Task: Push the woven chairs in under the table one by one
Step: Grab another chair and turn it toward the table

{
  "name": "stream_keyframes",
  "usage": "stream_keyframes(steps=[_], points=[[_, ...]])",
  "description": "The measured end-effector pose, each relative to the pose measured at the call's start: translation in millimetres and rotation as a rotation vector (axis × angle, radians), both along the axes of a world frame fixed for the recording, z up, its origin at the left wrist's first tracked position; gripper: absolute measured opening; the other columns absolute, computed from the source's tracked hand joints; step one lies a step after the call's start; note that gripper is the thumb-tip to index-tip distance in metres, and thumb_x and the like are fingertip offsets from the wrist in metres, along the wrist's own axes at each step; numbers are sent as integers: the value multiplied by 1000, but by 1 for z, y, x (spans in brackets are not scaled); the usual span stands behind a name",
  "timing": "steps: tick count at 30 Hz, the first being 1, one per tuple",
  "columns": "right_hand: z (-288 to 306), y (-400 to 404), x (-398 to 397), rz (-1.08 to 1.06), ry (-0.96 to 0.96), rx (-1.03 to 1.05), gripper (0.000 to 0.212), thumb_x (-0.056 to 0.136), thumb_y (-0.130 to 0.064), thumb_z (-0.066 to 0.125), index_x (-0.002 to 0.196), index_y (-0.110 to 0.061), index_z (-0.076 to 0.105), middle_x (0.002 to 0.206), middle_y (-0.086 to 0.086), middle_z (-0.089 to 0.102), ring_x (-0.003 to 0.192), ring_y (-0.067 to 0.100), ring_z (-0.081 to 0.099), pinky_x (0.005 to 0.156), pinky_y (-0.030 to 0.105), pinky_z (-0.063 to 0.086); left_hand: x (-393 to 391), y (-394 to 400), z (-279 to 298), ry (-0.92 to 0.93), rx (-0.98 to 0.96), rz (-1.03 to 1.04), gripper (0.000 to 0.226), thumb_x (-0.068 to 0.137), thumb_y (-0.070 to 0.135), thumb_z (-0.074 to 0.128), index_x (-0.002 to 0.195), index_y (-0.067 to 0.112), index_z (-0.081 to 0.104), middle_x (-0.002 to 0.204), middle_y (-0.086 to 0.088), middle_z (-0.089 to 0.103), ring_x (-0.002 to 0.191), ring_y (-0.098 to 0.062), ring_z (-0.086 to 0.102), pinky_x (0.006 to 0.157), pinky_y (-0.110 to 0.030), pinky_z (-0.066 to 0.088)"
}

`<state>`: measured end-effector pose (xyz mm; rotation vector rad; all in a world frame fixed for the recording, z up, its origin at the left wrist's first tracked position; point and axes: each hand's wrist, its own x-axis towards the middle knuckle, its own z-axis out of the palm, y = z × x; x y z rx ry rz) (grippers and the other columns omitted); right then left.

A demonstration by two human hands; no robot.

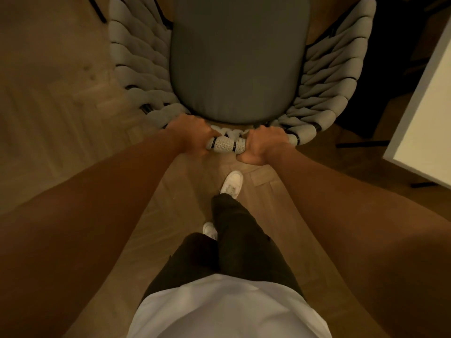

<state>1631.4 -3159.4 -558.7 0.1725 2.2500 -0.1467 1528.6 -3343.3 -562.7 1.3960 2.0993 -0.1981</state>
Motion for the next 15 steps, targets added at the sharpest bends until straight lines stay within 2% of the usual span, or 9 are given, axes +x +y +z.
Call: stream_keyframes(steps=[3,6,10,15], points=[[0,12,-23,6,20,11,48,77,-71,57,89,-24,52,94,2,62,91,27,61,86,42,50,-26,12,-1,-22,39,-24,45,90,53,61,131,35,61,114,-1,70,99,-24,65,82,-33,48],[3,20,-46,-23,38,15,46,77,-69,59,91,-25,53,94,1,61,96,28,63,86,41,49,-51,22,-2,-26,70,-31,43,90,53,58,129,35,62,111,-1,70,97,-25,66,80,-34,49],[4,26,-79,-90,51,33,45,78,-68,60,93,-26,56,87,-2,56,87,25,57,79,38,44,-90,34,-3,-24,67,-56,40,88,50,58,124,35,64,99,-1,72,87,-26,68,76,-36,55],[8,19,-115,-198,53,57,41,78,-65,63,94,-27,57,78,-4,51,83,23,52,78,38,41,-140,38,-10,-81,96,-117,44,89,48,60,130,33,62,104,-2,72,87,-27,69,77,-36,55]])
